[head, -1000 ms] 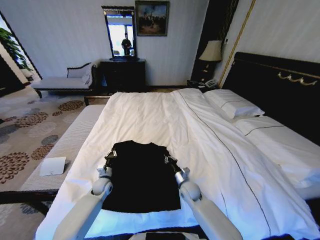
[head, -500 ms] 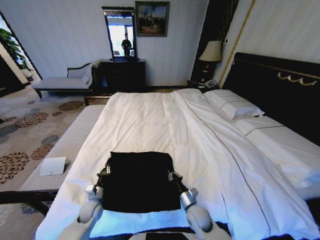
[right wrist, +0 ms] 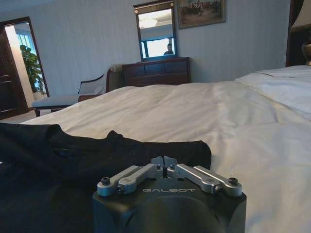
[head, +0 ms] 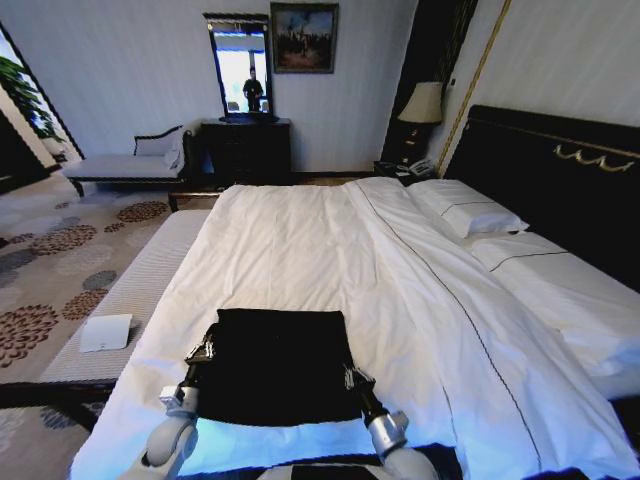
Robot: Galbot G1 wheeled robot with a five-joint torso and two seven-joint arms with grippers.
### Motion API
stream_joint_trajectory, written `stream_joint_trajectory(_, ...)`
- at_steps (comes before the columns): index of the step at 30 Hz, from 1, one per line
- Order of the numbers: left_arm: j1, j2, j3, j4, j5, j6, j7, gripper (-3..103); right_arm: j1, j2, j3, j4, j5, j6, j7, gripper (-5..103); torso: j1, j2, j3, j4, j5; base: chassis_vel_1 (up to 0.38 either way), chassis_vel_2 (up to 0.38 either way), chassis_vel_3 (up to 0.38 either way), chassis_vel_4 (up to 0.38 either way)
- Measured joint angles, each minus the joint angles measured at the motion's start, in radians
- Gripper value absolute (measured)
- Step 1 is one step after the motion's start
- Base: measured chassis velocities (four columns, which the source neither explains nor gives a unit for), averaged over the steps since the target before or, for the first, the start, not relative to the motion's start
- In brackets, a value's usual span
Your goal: Fold the clothes on the bed.
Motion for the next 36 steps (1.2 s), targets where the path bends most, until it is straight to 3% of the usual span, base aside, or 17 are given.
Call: stream_joint_trajectory(36, 0.135, -0.019, -0.06, -0.016, 0.052, -0.066, 0.037, 2, -0.182, 0.01, -0.001, 0.099, -0.1, 0.029, 0.019, 0, 0.0, 0.0, 0.0, 0.0002, -0.0014, 0.0, 0.0, 0.0, 0.0)
